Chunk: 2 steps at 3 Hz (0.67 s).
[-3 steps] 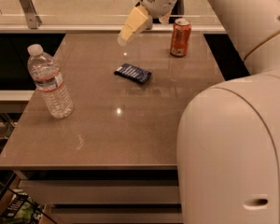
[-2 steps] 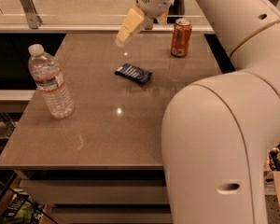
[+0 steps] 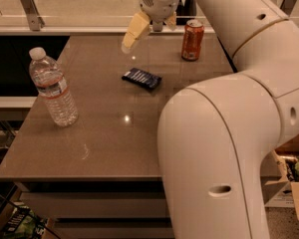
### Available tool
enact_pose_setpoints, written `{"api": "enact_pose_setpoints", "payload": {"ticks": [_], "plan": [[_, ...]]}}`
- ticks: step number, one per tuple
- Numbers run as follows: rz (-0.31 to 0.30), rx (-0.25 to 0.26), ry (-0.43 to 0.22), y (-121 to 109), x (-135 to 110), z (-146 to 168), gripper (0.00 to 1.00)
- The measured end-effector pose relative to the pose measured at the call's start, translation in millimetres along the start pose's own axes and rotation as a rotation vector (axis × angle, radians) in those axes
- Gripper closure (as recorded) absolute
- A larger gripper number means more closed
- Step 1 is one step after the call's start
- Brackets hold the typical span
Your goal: Pick rxbar blueberry
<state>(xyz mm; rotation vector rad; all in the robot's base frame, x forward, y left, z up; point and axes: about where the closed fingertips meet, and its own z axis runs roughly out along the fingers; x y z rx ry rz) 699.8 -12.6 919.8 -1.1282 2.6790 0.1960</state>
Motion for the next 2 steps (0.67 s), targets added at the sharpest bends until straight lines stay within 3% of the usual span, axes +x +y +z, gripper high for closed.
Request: {"api": "enact_pose_setpoints", "payload": {"ticks": [2], "plan": [[-0.027, -0.056, 0.049, 19.0, 3.4, 35.9, 0.00]]}}
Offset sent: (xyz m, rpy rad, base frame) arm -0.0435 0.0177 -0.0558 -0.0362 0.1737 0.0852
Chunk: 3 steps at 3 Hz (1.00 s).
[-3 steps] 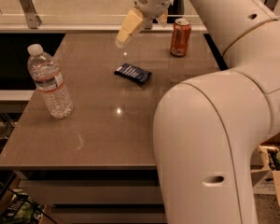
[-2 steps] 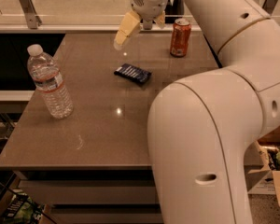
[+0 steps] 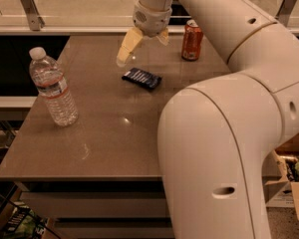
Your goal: Pick rxbar blueberry
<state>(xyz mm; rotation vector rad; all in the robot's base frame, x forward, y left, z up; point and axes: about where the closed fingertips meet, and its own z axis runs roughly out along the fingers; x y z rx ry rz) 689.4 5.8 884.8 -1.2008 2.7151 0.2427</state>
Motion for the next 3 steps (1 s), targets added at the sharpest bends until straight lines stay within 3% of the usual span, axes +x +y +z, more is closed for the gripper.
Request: {"api": "enact_pose_setpoints", "payload": {"ticks": [3], "plan": [[-0.063, -0.054, 0.037, 15.0, 11.2, 38.4, 0.00]]}}
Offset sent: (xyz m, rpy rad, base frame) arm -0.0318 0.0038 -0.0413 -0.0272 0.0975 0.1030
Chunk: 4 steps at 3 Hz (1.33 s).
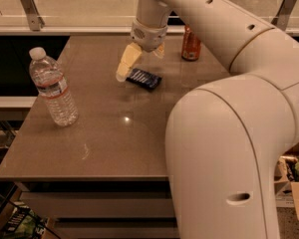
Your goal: Pick rxbar blueberry
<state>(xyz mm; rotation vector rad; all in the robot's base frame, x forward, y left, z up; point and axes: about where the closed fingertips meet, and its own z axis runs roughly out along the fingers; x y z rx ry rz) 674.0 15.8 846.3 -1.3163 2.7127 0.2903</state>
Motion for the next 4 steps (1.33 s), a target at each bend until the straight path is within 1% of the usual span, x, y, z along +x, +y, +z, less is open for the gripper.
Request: {"api": "enact_pose_setpoints", "payload": {"ticks": [1, 2, 3, 4], "plan": [[-0.003, -0.008, 0.007, 1.5, 4.6, 6.4, 0.00], [-0.015, -0.021, 0.014, -9.8, 7.8, 24.8, 0.00], [-0.016, -0.021, 0.012, -10.5, 6.3, 27.0, 0.00], [-0.017, -0.020, 0.007, -11.1, 3.6, 30.1, 0.15]]}}
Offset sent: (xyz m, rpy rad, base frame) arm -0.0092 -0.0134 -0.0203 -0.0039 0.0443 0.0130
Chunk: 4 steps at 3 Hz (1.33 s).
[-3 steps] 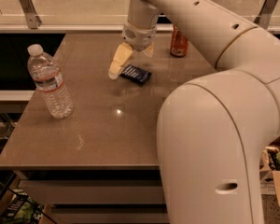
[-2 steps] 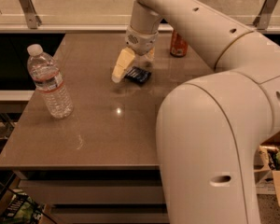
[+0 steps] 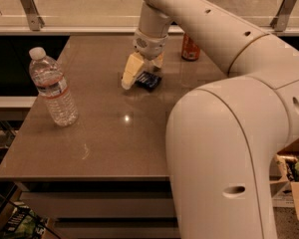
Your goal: Pick rxbar blueberry
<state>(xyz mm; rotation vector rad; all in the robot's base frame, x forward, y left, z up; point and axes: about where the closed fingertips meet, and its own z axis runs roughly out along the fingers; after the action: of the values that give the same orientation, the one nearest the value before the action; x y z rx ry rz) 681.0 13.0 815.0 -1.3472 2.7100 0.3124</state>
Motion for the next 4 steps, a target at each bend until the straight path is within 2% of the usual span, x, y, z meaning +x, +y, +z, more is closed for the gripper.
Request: {"api": "enact_pose_setpoints", "payload": {"ticks": [3, 4], "plan": [[-0.001, 0.001, -0.004, 0.6, -3.8, -5.4, 0.85], [-0.001, 0.001, -0.004, 1.1, -4.5, -8.6, 1.00]]}}
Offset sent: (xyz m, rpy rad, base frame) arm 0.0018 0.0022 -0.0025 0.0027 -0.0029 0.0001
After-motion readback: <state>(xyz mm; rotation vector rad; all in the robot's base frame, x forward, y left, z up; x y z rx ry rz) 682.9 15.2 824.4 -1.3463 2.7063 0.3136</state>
